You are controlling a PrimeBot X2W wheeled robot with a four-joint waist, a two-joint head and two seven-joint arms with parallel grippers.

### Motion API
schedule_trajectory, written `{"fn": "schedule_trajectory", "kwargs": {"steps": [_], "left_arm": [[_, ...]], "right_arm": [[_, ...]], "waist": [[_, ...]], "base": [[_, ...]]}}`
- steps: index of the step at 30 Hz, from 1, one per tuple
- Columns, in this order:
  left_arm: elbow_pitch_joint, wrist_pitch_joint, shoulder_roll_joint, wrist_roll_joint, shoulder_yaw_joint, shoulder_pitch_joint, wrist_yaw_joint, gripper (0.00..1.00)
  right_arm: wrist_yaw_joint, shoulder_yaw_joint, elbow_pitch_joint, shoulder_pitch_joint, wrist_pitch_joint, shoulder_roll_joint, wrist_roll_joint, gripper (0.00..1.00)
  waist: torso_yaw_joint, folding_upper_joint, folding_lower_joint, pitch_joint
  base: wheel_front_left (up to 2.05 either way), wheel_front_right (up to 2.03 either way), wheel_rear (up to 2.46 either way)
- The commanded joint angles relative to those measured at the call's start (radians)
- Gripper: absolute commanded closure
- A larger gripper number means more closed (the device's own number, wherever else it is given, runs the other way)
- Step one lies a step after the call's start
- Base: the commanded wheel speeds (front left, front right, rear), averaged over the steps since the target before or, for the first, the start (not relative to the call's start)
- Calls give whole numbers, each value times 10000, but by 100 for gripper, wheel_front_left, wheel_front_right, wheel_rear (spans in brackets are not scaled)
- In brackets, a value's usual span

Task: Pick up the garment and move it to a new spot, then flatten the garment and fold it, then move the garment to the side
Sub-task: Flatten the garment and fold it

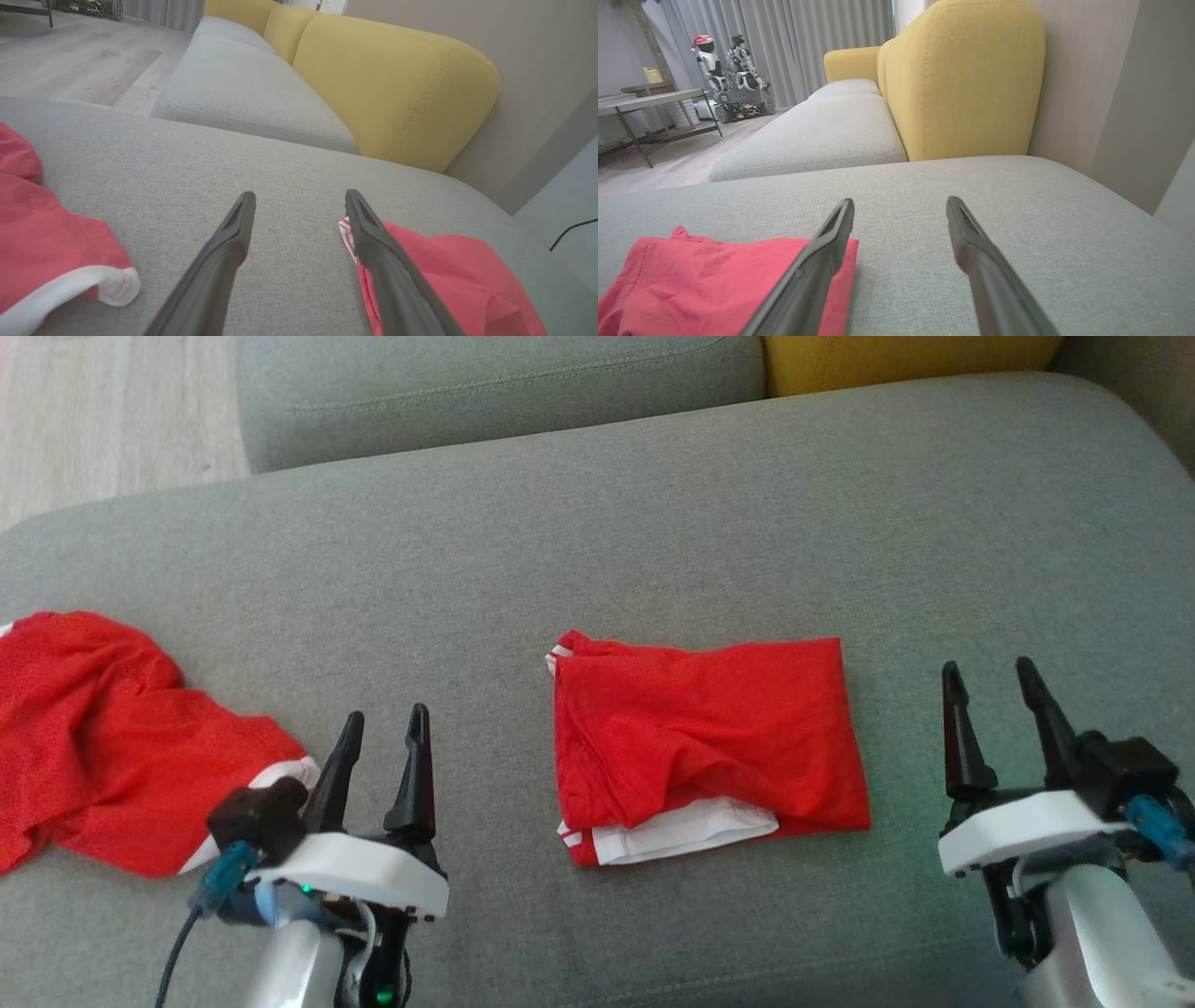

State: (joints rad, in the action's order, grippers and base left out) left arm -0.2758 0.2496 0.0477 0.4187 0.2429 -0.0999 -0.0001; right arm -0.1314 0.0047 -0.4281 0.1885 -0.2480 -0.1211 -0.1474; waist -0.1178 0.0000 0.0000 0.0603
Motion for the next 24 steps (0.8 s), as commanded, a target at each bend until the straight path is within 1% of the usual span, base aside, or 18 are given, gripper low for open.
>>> {"fn": "schedule_trajectory", "kwargs": {"steps": [1,5,11,12,13,14,15,20,24], "left_arm": [[439,122,26,-122,-328,-210,-3,0],[668,122,26,-247,-374,-159,28,0],[774,122,26,-211,-305,-188,39,0],[759,122,26,-206,-280,-196,38,0],[740,122,26,-202,-252,-210,33,0],[740,122,26,-202,-252,-210,33,0],[718,122,26,-201,-225,-228,25,0],[624,122,26,-190,-100,-382,-21,0],[548,122,26,-180,-47,-529,-56,0]], "right_arm": [[7,68,556,176,35,44,182,0],[7,-129,1139,-108,320,261,479,0],[7,-229,1722,-320,684,398,695,0],[7,-201,1772,-322,725,409,702,32],[7,-141,1819,-314,759,420,690,81],[7,-141,1819,-314,759,420,690,81],[7,-38,1850,-306,798,432,674,100],[7,878,1789,-144,939,528,538,100],[7,1925,1230,118,1102,612,419,100]], "waist": [[14,0,0,2],[69,0,0,28],[226,0,0,140],[261,0,0,177],[299,0,0,221],[299,0,0,221],[344,0,0,275],[615,0,0,568],[860,0,0,768]], "base": [[0,0,0],[0,0,0],[0,0,0],[0,0,0],[0,0,0],[0,0,0],[0,0,0],[0,0,0],[0,0,0]]}}
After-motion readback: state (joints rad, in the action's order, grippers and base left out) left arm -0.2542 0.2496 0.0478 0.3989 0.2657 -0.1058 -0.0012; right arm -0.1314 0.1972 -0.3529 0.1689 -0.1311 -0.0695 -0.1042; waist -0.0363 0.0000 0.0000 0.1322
